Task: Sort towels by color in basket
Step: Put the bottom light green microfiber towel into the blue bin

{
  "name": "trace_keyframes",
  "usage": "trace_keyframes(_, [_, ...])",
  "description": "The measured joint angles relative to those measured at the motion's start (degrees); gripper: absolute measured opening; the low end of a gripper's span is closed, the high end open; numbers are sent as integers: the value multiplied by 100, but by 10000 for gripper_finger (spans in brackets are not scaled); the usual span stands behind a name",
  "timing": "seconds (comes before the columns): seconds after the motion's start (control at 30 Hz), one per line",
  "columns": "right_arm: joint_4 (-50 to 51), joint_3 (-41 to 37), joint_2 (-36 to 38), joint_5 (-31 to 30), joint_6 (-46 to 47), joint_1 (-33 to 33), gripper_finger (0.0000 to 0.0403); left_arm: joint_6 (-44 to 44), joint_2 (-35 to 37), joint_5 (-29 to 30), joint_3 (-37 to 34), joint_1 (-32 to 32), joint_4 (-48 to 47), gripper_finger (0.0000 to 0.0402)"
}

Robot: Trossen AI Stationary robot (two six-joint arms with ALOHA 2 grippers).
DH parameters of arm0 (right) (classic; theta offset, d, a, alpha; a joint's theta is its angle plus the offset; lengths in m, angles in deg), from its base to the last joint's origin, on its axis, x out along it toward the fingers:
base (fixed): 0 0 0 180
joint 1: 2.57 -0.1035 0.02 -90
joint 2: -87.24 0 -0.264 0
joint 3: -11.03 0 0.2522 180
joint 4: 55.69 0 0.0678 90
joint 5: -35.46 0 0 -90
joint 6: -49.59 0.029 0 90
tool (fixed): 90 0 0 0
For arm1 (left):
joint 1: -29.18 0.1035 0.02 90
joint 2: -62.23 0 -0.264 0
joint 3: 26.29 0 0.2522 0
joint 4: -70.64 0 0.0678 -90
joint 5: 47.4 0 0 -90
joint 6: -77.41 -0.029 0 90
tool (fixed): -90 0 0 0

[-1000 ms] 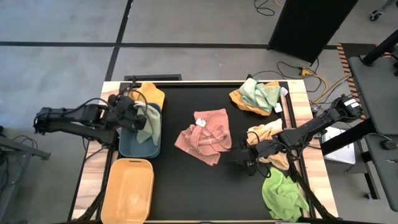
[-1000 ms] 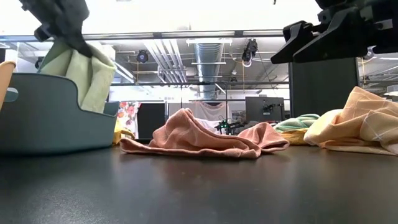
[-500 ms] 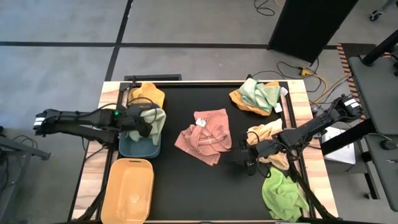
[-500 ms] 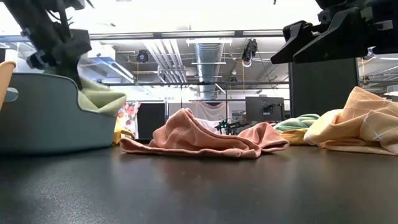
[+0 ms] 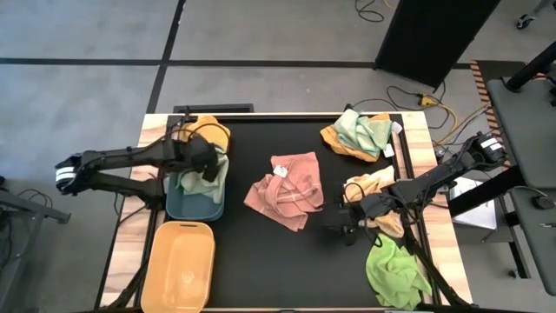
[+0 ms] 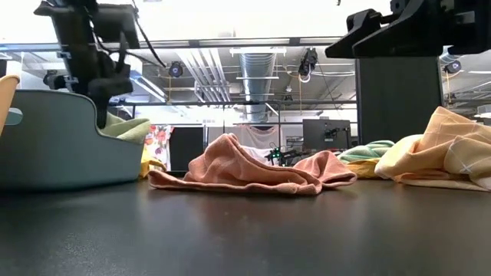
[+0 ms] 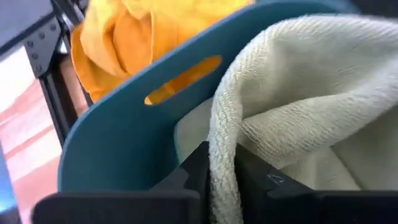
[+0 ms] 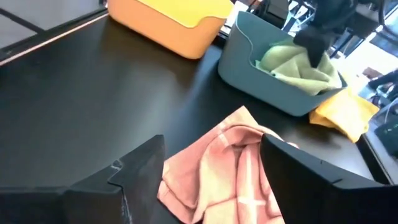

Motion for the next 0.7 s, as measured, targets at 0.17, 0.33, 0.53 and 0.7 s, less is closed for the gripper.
trace_keyframes(0.17, [99, 0, 0, 0, -3, 0, 262, 78, -500, -255, -11, 459, -210, 91])
trace_keyframes(0.33, [150, -2, 0, 0, 41, 0, 260, 127, -916, -280, 2, 656, -250, 121])
trace_keyframes(0.53, [155, -4, 0, 0, 41, -2, 249, -149, -1112, -364, 572, 658, -914, 135])
trace_keyframes(0.7, [164, -4, 0, 0, 40, -7, 242, -255, -1074, -964, 1347, 644, -1880, 137])
